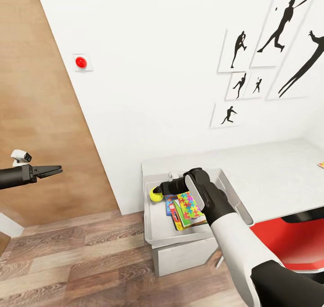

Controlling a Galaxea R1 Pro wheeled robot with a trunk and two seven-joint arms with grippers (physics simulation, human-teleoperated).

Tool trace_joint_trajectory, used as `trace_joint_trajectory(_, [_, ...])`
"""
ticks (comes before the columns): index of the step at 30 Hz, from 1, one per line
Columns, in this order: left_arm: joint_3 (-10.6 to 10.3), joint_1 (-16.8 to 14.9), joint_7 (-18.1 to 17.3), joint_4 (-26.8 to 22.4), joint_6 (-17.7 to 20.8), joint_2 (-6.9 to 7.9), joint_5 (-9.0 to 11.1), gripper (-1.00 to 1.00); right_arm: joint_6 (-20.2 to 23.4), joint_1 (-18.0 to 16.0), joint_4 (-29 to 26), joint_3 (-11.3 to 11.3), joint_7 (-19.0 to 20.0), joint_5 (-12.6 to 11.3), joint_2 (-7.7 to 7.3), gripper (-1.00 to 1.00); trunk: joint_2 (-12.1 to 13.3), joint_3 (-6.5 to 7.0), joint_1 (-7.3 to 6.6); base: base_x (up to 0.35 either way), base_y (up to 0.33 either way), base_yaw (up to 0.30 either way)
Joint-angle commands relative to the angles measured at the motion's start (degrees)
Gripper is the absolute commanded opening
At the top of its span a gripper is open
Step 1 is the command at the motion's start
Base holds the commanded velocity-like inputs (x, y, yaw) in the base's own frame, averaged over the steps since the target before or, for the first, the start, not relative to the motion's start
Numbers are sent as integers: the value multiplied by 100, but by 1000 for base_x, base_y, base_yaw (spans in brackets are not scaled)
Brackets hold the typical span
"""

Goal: Put all the toys in the child's room - the three board games (two on the bed and one on the table), the two jigsaw puzzles on the table, and the tennis ball on the table - inside the toy box on the table in the child's room.

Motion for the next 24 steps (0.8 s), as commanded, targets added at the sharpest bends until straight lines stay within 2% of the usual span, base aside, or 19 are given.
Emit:
trace_joint_trajectory(1, [-2, -5, -24, 0, 62, 2, -4, 100, 23, -5, -3, 1, -10, -22, 0, -100, -11, -11, 3, 0, 0, 0])
trace_joint_trajectory(21, [-2, -5, -24, 0, 56, 4, -4, 100, 23, -5, -8, -8, -2, -57, 0, -100, -11, -11, 3, 0, 0, 0])
trace_joint_trajectory(22, [0, -5, -24, 0, 56, 3, -4, 100, 23, -5, -9, -8, -2, -60, 0, 100, -11, -11, 3, 0, 0, 0])
trace_joint_trajectory(24, [3, -5, -24, 0, 56, 6, -4, 100, 23, -5, -10, -8, -2, -63, 0, 100, -11, -11, 3, 0, 0, 0])
